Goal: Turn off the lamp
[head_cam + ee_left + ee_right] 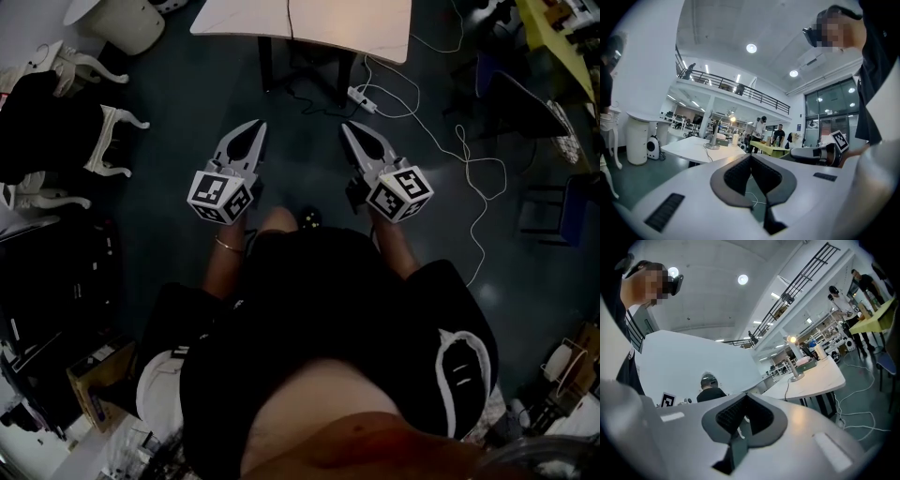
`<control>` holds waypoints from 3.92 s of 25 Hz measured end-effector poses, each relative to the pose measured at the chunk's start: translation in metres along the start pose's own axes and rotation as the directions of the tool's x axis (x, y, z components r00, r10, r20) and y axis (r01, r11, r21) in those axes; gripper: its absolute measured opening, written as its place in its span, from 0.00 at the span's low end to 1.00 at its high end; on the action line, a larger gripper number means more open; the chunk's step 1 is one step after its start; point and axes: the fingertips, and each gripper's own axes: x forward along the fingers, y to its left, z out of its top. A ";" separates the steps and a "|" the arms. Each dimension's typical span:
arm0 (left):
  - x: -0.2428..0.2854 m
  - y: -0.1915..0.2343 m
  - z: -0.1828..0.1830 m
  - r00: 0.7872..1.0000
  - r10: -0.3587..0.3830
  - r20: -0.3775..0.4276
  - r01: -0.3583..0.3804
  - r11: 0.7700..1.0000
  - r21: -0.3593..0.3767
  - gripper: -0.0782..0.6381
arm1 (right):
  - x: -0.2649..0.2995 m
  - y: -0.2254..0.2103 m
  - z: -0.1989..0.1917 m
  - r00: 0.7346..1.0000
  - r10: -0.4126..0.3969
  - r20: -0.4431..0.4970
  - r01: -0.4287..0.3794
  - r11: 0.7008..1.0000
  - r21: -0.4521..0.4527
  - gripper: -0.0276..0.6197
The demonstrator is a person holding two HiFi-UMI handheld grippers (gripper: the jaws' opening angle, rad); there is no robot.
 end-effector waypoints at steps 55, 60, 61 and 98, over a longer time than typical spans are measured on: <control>0.065 0.179 0.000 0.945 -0.296 -0.141 0.285 0.954 -0.093 0.12 | 0.151 -0.024 -0.034 0.922 -0.384 0.043 0.384 0.923 0.011 0.04; 0.074 0.213 0.005 0.930 -0.335 -0.152 0.323 0.941 -0.101 0.12 | 0.178 -0.022 -0.035 0.899 -0.433 0.066 0.434 0.901 0.013 0.04; 0.076 0.218 0.006 0.927 -0.342 -0.155 0.330 0.939 -0.100 0.12 | 0.181 -0.022 -0.035 0.893 -0.445 0.066 0.445 0.895 0.013 0.04; 0.144 0.222 -0.119 0.942 -0.261 -0.209 0.223 0.956 -0.188 0.12 | 0.257 -0.187 -0.119 0.917 -0.381 -0.115 0.376 0.924 -0.067 0.05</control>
